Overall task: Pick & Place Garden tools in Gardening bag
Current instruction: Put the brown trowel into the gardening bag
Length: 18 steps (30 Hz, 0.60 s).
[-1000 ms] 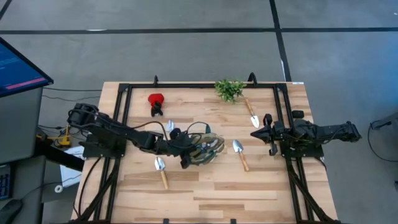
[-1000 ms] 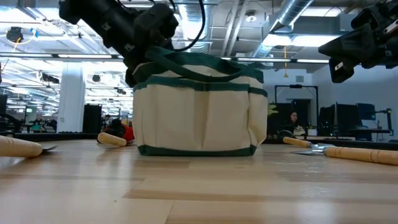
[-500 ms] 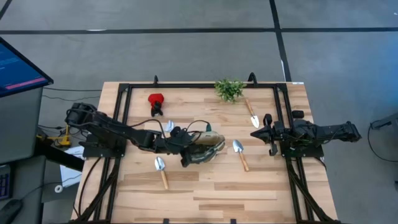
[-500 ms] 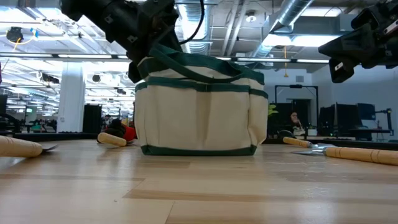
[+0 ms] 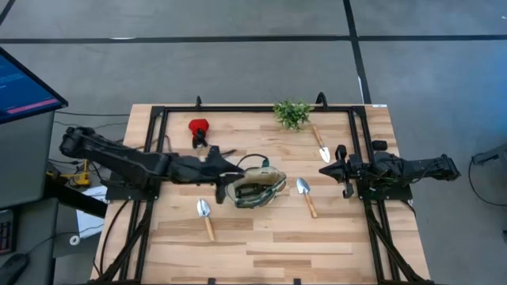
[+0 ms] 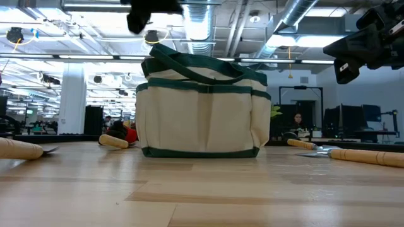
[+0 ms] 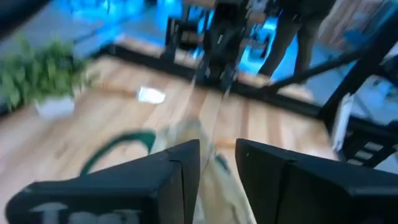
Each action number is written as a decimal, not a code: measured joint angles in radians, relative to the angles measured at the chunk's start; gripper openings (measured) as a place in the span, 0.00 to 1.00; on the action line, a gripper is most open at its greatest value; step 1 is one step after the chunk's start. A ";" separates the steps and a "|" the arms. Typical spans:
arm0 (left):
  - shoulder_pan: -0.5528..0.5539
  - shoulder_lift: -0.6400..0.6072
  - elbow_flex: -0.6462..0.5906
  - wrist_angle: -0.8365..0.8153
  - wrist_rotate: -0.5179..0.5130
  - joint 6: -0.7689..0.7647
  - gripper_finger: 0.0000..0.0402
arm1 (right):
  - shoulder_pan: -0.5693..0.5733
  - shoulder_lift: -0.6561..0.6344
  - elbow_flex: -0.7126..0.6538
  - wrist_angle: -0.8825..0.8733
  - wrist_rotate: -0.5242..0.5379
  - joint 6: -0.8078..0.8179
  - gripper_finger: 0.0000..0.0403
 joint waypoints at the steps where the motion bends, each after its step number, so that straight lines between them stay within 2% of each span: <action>1: -0.007 -0.024 0.000 -0.001 -0.001 0.020 0.21 | 0.000 0.000 0.000 0.005 0.000 0.000 0.00; 6: -0.065 -0.102 0.000 -0.002 -0.004 0.153 0.12 | 0.000 0.000 0.000 0.029 0.000 0.000 0.00; 11: -0.129 -0.121 0.000 -0.007 -0.065 0.276 0.01 | 0.000 0.000 0.000 0.032 0.000 0.000 0.00; 18: -0.170 -0.124 0.000 -0.034 -0.078 0.348 0.01 | 0.001 0.000 0.000 0.032 0.000 0.000 0.00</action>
